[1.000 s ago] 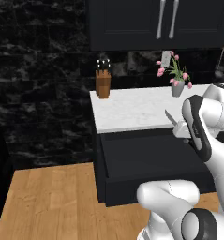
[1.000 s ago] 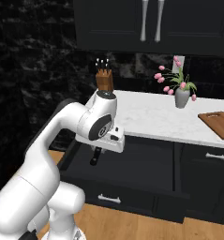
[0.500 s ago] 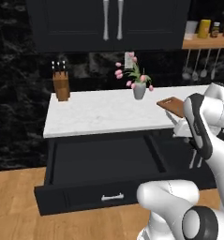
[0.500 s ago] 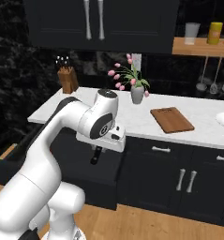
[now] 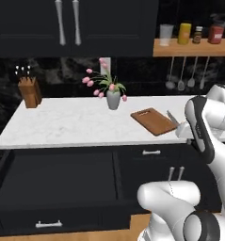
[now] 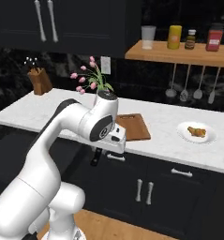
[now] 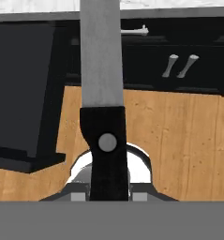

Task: Pick up the knife from the drawer and place it on the cutting board. Then place the meat from the plate to the cutting board.

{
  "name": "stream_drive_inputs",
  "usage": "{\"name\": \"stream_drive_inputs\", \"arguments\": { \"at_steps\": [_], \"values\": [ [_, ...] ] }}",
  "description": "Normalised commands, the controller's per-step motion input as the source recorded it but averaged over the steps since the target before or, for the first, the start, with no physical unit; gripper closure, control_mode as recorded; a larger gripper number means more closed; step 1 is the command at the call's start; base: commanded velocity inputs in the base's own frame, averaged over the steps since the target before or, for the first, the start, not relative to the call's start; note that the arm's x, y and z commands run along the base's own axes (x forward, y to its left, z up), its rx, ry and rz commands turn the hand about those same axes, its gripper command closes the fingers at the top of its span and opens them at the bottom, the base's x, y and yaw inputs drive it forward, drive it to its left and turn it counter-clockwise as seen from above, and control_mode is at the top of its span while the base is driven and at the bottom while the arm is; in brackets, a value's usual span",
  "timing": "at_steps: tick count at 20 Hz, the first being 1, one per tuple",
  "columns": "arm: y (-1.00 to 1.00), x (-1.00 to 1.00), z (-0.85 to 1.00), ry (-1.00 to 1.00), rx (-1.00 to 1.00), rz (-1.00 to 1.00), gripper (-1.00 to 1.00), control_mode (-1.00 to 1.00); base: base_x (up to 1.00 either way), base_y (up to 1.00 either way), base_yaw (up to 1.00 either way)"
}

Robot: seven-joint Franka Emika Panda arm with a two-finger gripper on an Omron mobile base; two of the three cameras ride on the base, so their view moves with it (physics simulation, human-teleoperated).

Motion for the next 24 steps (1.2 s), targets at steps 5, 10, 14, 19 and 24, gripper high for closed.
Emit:
{"name": "stream_drive_inputs", "arguments": {
  "at_steps": [5,10,14,19,24],
  "values": [
    [0.00,0.00,0.00,0.00,0.00,0.00,1.00,1.00,0.55,-1.00,0.17],
    [0.00,0.00,0.00,0.00,0.00,0.00,1.00,1.00,0.63,-0.70,0.12],
    [0.00,0.00,0.00,0.00,0.00,0.00,1.00,1.00,0.34,-0.05,0.02],
    [0.00,0.00,0.00,0.00,0.00,0.00,1.00,1.00,0.35,0.04,-0.04],
    [0.00,0.00,0.00,0.00,0.00,0.00,1.00,1.00,0.49,0.00,-0.13]
  ]
}}
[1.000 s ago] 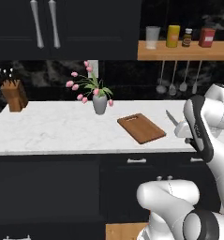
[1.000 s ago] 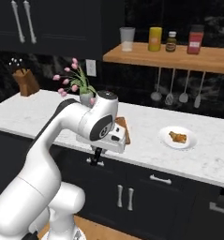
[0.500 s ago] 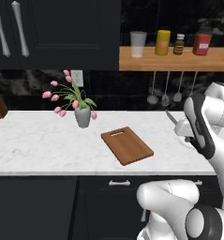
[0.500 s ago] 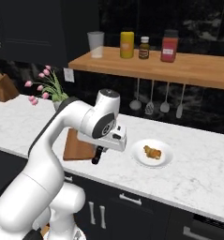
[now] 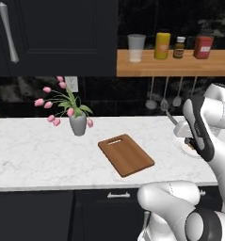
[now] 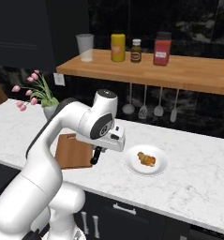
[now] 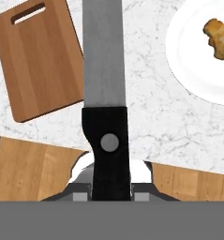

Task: Pick up the knife from the drawer and place it on the cutting board. Then place the meat from the plate to the cutting board.

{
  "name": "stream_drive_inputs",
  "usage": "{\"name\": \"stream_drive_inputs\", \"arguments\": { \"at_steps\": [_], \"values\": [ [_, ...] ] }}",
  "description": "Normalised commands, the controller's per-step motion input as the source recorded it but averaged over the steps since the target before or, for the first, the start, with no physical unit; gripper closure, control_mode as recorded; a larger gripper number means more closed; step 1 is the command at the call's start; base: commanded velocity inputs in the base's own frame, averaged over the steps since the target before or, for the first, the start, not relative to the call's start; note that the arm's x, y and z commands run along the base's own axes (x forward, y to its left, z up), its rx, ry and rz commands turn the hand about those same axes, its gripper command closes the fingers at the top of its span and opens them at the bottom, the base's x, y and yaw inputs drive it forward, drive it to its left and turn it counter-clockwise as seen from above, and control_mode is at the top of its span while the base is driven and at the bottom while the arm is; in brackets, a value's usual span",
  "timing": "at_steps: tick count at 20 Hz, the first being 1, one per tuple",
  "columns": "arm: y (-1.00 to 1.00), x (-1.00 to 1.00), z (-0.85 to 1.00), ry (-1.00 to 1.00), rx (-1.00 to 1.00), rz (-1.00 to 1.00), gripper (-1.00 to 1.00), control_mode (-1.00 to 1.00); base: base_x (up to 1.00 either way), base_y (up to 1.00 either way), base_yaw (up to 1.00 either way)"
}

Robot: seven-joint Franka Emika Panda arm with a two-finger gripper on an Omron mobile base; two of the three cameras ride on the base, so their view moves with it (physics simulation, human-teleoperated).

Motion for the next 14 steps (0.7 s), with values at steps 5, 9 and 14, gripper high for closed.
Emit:
{"name": "stream_drive_inputs", "arguments": {
  "at_steps": [5,9,14],
  "values": [
    [0.00,0.00,0.00,0.00,0.00,0.00,1.00,1.00,0.00,0.00,-0.01],
    [0.00,0.00,0.00,0.00,0.00,0.00,1.00,1.00,0.00,0.00,0.00],
    [0.00,0.00,0.00,0.00,0.00,0.00,1.00,1.00,0.00,0.00,0.00]
  ]
}}
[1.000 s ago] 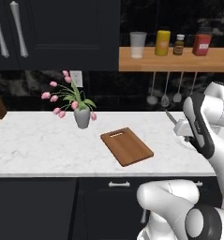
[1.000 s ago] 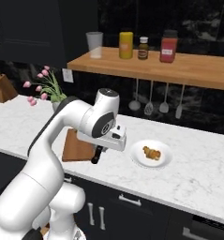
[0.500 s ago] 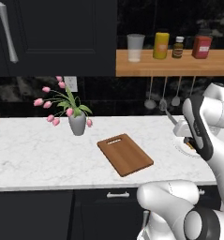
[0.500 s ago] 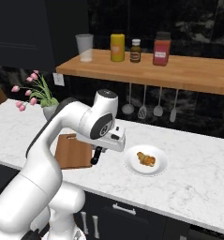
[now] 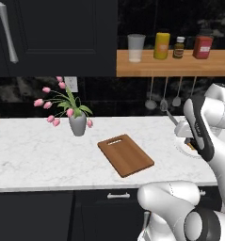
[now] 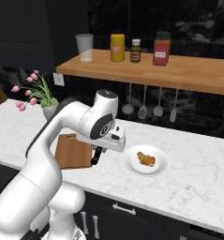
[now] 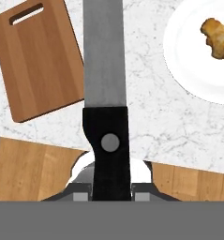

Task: Pick up the knife from the drawer and place it on the cutting board. Then place the meat from the plate to the cutting board.

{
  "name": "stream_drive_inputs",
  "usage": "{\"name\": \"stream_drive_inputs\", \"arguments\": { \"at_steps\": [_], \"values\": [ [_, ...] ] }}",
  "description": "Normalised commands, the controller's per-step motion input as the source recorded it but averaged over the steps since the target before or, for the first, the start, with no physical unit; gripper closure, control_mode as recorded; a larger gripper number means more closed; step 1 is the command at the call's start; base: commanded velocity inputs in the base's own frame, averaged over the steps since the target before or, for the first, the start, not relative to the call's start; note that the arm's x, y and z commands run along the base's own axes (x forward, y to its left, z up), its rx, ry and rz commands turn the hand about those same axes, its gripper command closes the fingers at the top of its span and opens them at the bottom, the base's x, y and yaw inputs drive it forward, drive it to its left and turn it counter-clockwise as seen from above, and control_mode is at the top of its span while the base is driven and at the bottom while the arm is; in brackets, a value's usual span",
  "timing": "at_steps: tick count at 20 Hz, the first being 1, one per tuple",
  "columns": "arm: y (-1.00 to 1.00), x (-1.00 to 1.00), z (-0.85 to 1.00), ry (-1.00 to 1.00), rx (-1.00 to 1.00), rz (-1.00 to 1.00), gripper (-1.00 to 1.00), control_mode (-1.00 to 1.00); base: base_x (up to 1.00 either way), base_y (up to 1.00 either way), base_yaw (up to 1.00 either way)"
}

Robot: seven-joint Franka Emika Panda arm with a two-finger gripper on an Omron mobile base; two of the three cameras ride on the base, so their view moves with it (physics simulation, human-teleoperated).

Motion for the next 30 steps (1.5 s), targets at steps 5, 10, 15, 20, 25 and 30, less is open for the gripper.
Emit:
{"name": "stream_drive_inputs", "arguments": {
  "at_steps": [5,10,15,20,25,30],
  "values": [
    [0.00,0.00,0.00,0.00,0.00,0.00,1.00,1.00,0.01,0.01,0.00],
    [0.34,0.69,0.00,0.15,-0.01,0.01,1.00,-1.00,0.00,0.00,0.00],
    [0.65,0.97,-0.05,0.26,-0.10,0.11,1.00,-1.00,0.00,0.00,0.00],
    [0.44,0.69,-0.16,0.19,-0.16,0.19,1.00,-1.00,0.00,0.00,0.00],
    [0.22,0.06,-0.52,0.02,-0.05,0.11,1.00,-1.00,0.00,0.00,0.00],
    [0.37,0.00,-0.52,-0.01,0.00,0.10,1.00,-1.00,0.00,0.00,0.00]
  ]
}}
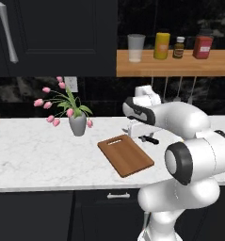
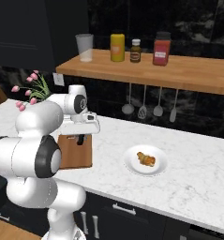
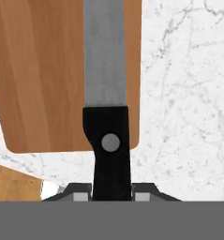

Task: Pick up the knife from the drawer and place it on the cutting board. Then place the meat from the plate to the cutting board.

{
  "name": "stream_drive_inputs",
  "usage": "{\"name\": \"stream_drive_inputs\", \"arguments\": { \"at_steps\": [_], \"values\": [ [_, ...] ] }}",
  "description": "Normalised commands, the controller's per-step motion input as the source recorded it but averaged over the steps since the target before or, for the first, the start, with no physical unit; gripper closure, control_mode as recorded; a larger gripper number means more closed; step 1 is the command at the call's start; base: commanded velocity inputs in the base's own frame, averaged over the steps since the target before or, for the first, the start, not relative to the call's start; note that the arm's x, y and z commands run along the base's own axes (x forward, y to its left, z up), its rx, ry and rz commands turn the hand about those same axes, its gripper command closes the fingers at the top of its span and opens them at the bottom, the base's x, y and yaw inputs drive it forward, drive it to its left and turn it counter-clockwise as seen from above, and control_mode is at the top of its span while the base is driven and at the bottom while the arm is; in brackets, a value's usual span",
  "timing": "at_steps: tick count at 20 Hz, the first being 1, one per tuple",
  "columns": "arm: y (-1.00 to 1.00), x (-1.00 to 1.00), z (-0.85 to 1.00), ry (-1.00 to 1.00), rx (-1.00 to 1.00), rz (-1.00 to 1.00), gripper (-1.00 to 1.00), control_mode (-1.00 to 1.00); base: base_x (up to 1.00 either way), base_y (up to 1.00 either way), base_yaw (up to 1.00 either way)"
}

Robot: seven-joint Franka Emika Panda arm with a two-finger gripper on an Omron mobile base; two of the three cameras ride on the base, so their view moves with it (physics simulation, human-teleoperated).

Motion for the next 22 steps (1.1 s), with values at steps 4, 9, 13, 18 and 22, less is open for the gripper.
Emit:
{"name": "stream_drive_inputs", "arguments": {
  "at_steps": [4,9,13,18,22],
  "values": [
    [0.46,0.00,-0.39,-0.04,0.00,0.11,1.00,-1.00,0.00,0.00,0.00],
    [0.43,0.07,-0.24,0.00,0.00,0.11,1.00,-1.00,0.00,0.00,0.00],
    [0.27,0.02,-0.17,0.00,0.00,0.12,1.00,-1.00,0.00,0.00,0.00],
    [0.02,0.00,-0.27,0.04,0.00,0.04,1.00,-1.00,0.00,0.00,0.00],
    [0.00,0.03,-0.56,0.01,0.00,0.00,1.00,-1.00,0.00,0.00,0.00]
  ]
}}
